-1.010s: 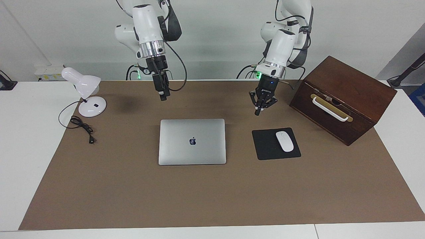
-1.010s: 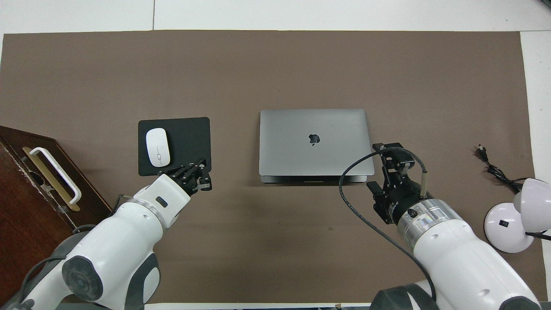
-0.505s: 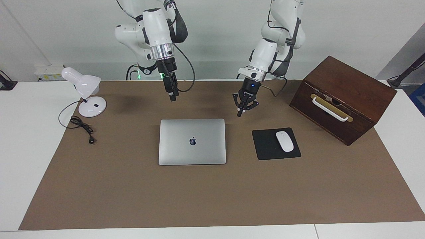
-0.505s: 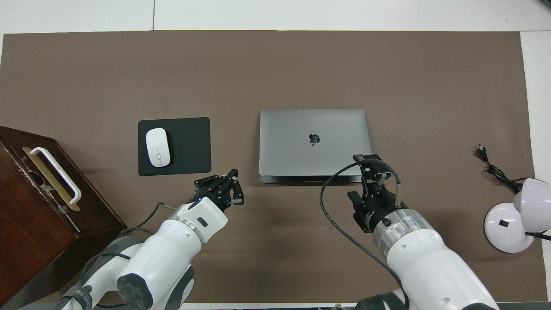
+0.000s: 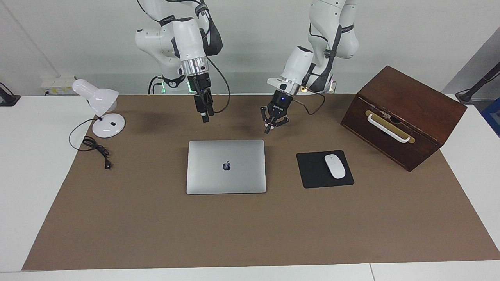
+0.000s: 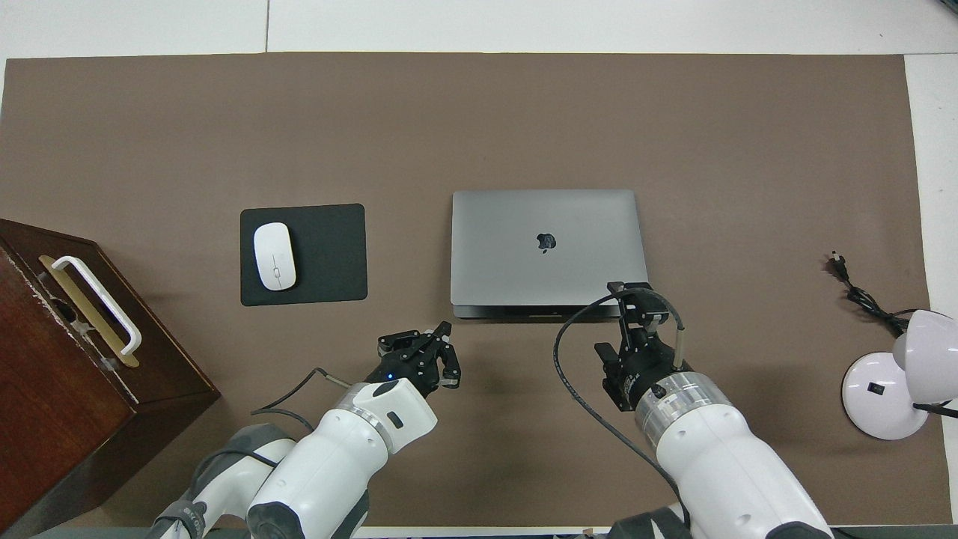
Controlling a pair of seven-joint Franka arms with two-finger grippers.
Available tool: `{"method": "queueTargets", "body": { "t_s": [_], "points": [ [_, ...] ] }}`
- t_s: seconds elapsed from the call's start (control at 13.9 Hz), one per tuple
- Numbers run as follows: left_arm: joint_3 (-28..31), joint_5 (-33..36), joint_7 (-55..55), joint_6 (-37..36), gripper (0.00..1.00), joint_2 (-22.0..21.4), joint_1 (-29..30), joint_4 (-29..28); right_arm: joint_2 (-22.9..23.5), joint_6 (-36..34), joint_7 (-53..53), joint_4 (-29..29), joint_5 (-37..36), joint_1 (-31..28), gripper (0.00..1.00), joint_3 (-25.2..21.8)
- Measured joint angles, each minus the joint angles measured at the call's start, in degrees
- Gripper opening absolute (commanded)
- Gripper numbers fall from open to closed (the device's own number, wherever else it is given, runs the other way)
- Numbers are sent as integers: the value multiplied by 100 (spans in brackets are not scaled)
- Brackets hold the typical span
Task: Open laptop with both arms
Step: 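Place the right gripper at the laptop lid's near edge while the left gripper waits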
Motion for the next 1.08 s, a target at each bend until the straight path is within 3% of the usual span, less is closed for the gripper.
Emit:
{"method": "queueTargets", "body": {
  "t_s": [0.43,1.08],
  "points": [
    [4,-787,-4,140,0,129,-746,-83,446,293,183,-32,0,0,98,153],
    [87,-824,-10,239,0,965,-761,412,1251,1249,277,-73,1,-14,99,216]
  ]
}}
